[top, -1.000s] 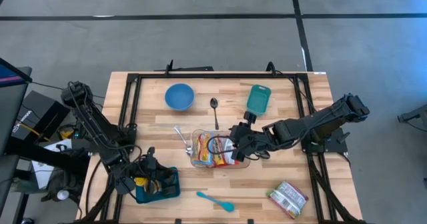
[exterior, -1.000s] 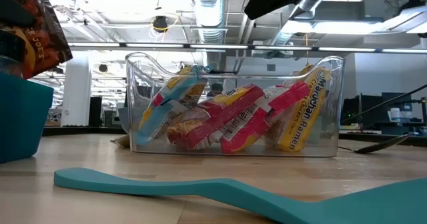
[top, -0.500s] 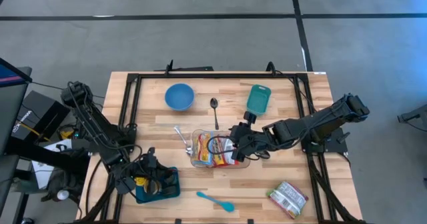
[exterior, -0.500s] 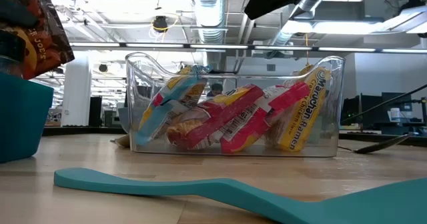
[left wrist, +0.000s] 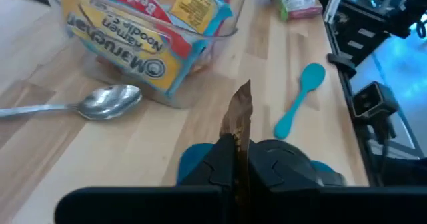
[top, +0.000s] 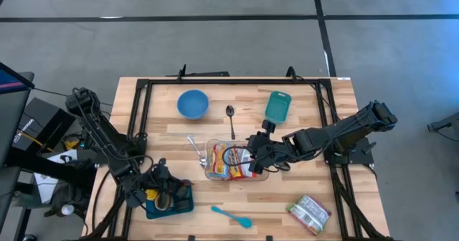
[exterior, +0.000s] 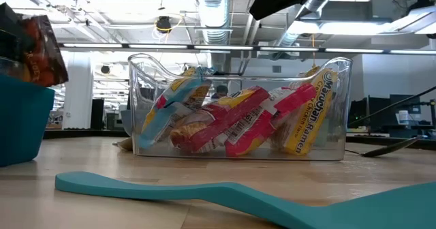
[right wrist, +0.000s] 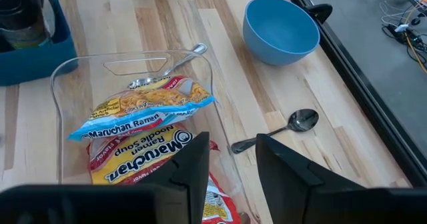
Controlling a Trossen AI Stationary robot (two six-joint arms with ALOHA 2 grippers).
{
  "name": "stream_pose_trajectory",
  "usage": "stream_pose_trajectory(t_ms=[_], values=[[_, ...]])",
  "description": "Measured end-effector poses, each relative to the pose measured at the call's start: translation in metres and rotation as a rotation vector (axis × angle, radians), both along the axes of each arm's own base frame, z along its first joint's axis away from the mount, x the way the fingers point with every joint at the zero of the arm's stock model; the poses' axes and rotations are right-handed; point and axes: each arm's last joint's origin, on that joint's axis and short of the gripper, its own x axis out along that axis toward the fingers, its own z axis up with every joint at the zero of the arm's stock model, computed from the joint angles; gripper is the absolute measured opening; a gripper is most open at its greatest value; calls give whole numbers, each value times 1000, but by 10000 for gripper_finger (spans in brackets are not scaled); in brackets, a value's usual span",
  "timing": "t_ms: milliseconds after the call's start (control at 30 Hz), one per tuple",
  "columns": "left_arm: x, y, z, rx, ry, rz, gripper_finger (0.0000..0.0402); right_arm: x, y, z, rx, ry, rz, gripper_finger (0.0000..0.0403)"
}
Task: Pick & Place Food Item
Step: Put the orange spice bag into the dark blue bin
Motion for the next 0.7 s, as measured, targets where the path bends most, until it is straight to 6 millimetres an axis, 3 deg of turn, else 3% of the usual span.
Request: stream_pose_trajectory(t_ms=[400,700], values=[[-1,1,-2,-3,3,-5,5,0,0,0,1,-1,0,117],[-1,1,-2,-3,4,-6,38,0,0,0,0,-1,0,117]])
